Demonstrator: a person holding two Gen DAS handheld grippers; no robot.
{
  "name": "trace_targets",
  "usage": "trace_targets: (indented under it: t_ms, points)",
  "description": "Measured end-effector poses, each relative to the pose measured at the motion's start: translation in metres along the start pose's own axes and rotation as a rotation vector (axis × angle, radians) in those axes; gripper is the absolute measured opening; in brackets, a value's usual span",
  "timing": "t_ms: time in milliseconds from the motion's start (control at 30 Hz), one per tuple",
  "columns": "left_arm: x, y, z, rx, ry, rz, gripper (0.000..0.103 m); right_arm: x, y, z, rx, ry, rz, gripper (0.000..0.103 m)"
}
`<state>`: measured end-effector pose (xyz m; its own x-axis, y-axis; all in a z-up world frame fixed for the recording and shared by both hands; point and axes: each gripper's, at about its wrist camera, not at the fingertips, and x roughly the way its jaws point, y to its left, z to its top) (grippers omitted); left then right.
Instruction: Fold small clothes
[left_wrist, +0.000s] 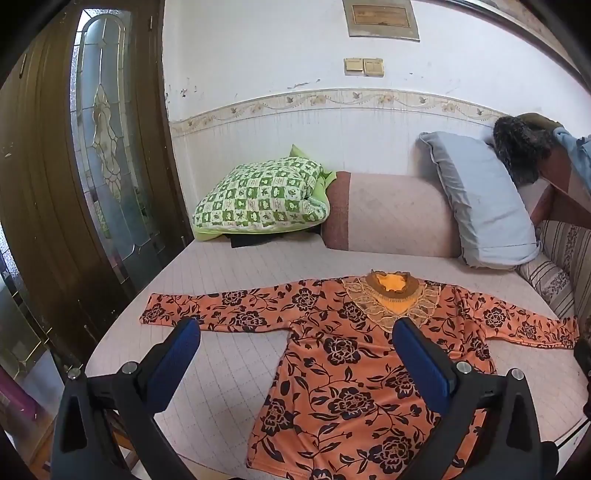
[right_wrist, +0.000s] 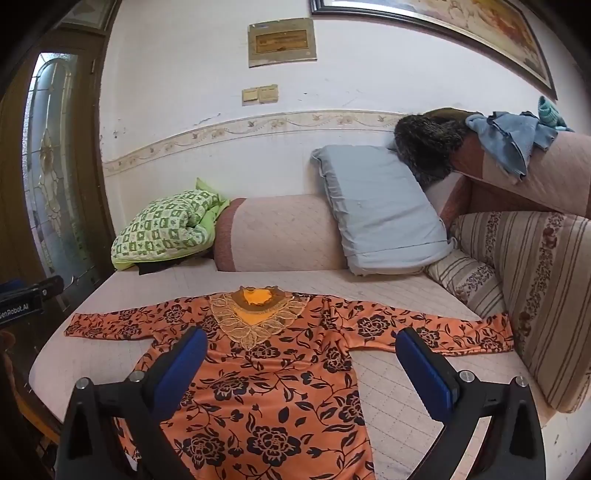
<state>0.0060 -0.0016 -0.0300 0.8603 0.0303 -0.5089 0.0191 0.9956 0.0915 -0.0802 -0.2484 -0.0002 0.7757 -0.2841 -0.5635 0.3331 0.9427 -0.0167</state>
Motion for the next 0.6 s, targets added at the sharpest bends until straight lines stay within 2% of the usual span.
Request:
trace_targets:
  t_ms: [600]
  points:
    - [0.001, 0.006, 0.010, 0.007, 0.026, -0.002, 0.103, 0.012, -0.012, -0.007, 0.045, 0.043, -0.004, 0.103]
